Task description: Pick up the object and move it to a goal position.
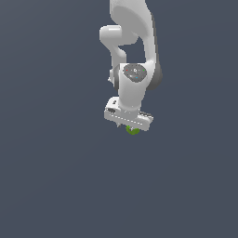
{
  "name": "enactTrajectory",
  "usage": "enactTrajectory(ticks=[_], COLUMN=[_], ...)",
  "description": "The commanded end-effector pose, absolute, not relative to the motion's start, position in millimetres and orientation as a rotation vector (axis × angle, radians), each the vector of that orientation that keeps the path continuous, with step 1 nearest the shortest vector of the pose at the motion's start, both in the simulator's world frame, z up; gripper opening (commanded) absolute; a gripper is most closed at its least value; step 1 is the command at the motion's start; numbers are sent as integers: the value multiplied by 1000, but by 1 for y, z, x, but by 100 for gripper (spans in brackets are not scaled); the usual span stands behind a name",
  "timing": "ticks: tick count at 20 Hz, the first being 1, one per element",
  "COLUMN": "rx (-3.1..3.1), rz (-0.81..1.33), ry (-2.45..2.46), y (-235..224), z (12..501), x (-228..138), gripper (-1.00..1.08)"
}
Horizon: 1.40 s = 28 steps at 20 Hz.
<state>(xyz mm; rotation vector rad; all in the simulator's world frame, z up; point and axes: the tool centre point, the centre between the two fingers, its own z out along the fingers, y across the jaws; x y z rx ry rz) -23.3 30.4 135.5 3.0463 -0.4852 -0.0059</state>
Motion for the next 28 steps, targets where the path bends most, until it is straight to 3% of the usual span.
enactTrajectory(ticks=[1,28], rx=[3030,2873], rz=[-1,56], ry=[-549,-1028], y=[40,114], z=[132,104], x=[-27,-67], gripper=[28,28])
